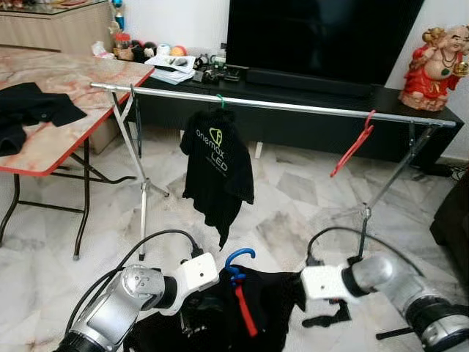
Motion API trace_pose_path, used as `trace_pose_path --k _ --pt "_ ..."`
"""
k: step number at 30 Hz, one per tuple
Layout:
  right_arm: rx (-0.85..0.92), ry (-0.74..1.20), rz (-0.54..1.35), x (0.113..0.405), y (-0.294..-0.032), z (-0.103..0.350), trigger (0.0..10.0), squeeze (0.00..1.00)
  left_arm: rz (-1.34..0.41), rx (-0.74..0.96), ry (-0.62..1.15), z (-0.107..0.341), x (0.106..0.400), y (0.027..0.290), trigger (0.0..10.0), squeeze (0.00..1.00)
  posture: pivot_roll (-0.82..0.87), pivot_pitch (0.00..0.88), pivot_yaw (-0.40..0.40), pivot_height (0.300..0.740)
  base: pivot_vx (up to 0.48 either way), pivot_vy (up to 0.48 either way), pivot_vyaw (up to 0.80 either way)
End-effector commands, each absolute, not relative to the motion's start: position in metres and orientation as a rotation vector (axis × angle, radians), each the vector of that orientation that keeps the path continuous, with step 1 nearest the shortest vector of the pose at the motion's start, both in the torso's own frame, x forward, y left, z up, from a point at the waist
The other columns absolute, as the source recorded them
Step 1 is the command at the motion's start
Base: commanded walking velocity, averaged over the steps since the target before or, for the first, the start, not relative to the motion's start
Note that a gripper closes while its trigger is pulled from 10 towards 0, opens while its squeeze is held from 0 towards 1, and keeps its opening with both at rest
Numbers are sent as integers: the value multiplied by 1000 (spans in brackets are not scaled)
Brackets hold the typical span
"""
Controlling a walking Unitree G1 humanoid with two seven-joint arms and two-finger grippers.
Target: Hang hanger
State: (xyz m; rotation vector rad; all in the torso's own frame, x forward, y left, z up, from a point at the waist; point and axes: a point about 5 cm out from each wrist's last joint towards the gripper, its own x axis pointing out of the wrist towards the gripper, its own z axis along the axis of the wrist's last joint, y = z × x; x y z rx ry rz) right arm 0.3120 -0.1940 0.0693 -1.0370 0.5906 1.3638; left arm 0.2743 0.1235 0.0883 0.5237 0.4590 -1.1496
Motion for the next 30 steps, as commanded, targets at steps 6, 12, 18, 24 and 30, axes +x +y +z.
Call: trace_pose_path --k 6,12,18,24,30 --pt "-1072 454 1084 335 -197 86 10000 0 -1000 532 379 92 287 130 0 0 116 0 -86 740 0 0 0" --pt "-764 325 683 352 -202 96 10000 0 -815 488 323 90 294 139 10000 0 118 0 -89 740 0 0 0" --pt "-448 503 254 331 -223 48 10000 0 -615 433 311 83 300 152 10000 0 116 0 -82 740 0 0 0" --pt "-243 701 139 281 -211 -14 10000 0 -493 387 272 78 301 155 10000 0 119 0 -78 740 0 0 0" --pt "-113 843 11 239 -206 -50 10000 0 -318 300 238 76 301 168 10000 0 154 0 -68 740 0 0 0"
